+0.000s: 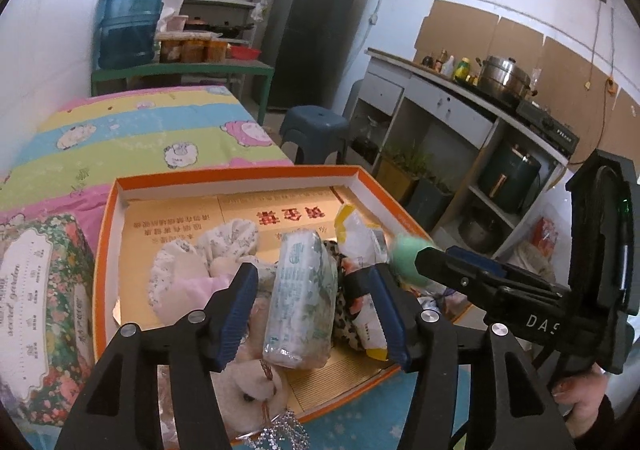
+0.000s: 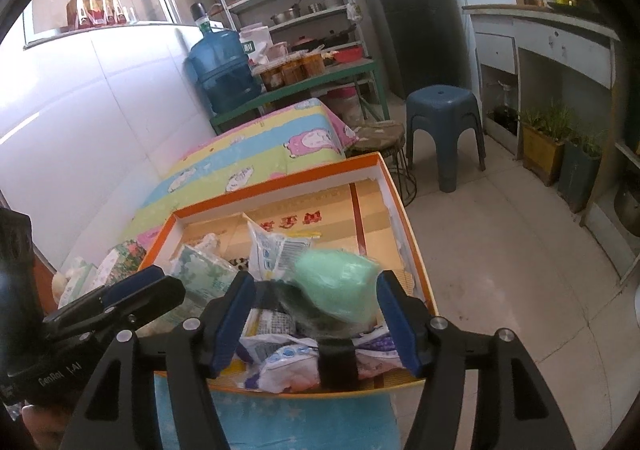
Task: Organize soft objects
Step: 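Lower the tissue pack and green ball into the box and open both tools, then move the left tool to the purple-dress teddy bear while the right tool approaches a small white packet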
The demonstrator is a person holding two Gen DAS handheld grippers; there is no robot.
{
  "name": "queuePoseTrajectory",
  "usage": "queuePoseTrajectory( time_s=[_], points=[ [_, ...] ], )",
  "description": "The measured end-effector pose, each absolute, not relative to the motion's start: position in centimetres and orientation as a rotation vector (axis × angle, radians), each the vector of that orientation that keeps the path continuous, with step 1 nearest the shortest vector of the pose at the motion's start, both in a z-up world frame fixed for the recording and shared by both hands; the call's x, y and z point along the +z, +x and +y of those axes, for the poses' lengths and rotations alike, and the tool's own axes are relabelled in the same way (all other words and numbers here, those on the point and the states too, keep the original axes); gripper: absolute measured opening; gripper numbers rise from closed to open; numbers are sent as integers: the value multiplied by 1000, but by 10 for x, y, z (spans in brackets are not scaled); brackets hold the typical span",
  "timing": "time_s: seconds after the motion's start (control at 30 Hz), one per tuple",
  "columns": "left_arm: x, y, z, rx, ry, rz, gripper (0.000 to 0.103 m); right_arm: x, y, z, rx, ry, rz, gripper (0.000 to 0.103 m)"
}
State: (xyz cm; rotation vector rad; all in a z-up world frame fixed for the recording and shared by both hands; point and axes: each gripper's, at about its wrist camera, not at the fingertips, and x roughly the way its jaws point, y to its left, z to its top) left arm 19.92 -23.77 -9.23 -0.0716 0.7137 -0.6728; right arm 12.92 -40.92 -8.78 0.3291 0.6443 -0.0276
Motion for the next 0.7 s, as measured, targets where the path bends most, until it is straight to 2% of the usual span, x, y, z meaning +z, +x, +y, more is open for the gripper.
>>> queuePoseTrajectory(
  time_s=[0.43,0.7],
  points=[
    [-62,179,-213,-669,-129,643,69,-59,115,-399,-11,321,588,63],
    [-39,165,-181,-649,-181,589,70,-37,108,-375,15,286,557,63]
  ],
)
